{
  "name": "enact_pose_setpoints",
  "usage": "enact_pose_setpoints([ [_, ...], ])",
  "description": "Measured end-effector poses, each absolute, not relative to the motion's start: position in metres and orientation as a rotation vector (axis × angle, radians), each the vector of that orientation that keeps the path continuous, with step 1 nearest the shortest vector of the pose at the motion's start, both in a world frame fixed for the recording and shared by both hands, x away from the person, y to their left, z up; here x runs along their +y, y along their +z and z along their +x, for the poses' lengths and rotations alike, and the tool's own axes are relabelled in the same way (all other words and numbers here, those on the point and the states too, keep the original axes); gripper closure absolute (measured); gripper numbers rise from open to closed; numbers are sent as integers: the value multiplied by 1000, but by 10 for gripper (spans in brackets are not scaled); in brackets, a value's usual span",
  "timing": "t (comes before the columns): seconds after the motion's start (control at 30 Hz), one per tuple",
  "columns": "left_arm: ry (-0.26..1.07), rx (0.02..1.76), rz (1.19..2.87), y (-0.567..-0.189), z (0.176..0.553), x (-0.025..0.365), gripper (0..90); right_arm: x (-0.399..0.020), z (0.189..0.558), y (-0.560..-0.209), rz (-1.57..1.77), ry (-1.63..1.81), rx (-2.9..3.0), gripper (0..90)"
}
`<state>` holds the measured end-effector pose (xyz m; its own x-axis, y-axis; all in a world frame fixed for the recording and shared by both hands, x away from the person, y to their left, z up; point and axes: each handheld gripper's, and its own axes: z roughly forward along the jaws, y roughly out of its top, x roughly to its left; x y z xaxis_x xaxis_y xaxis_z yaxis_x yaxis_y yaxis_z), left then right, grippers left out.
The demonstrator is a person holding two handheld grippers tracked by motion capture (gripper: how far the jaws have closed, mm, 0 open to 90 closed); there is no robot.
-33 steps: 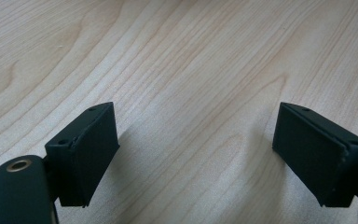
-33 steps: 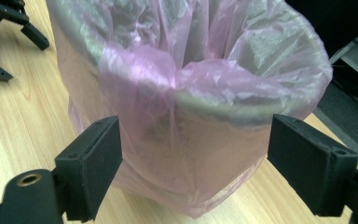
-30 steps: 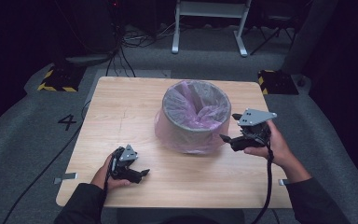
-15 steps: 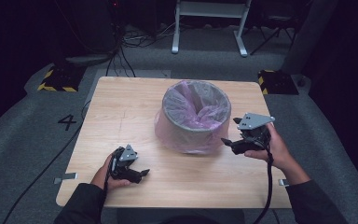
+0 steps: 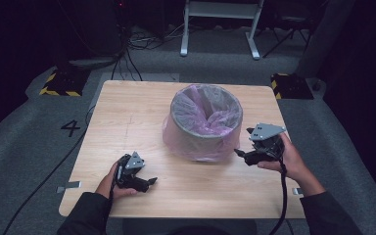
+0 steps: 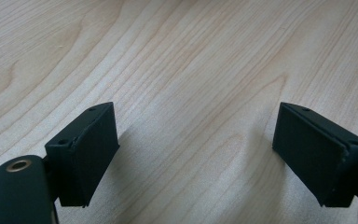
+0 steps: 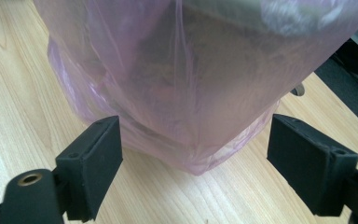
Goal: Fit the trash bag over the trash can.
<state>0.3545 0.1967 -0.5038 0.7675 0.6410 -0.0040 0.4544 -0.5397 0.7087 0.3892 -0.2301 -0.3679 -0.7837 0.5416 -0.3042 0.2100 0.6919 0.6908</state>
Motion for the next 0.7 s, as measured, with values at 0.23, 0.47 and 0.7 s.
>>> enact_pose_setpoints([
  [0.23,333,813,2235,-504,355,197,139,-235,390,-377,602,889,2415,180],
  [0.47,333,813,2236,-504,355,197,139,-239,390,-388,611,845,2427,182],
  [0.7,333,812,2236,-504,355,197,139,-241,390,-398,615,807,2440,182],
])
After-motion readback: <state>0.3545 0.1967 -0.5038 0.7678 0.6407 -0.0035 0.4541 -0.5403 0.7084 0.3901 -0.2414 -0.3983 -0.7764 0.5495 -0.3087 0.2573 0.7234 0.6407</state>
